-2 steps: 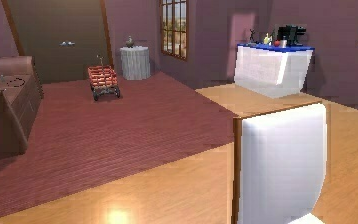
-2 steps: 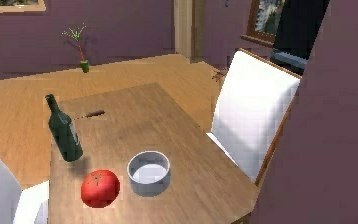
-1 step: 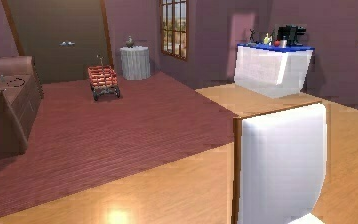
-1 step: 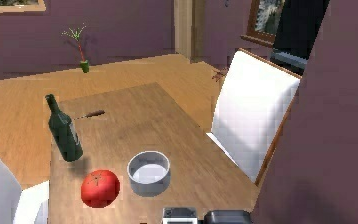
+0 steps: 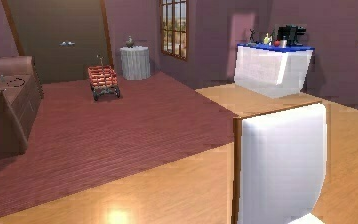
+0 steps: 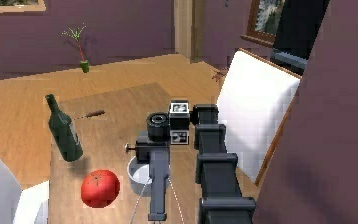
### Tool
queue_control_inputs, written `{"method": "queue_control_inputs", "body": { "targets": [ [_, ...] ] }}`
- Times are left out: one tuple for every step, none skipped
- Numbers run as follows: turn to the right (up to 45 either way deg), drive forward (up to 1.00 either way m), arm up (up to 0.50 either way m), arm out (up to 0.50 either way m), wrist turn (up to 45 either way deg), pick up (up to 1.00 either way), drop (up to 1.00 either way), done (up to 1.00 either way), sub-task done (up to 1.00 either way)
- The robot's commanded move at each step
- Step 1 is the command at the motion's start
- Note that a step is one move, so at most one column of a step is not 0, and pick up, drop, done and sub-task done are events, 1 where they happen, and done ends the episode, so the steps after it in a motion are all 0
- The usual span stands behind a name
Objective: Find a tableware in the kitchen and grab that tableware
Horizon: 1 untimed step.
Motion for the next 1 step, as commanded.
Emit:
{"method": "queue_control_inputs", "body": {
  "targets": [
    [0.0,0.0,0.0,0.0,45.0,0.0,0.0,0.0,0.0]
  ]
}}
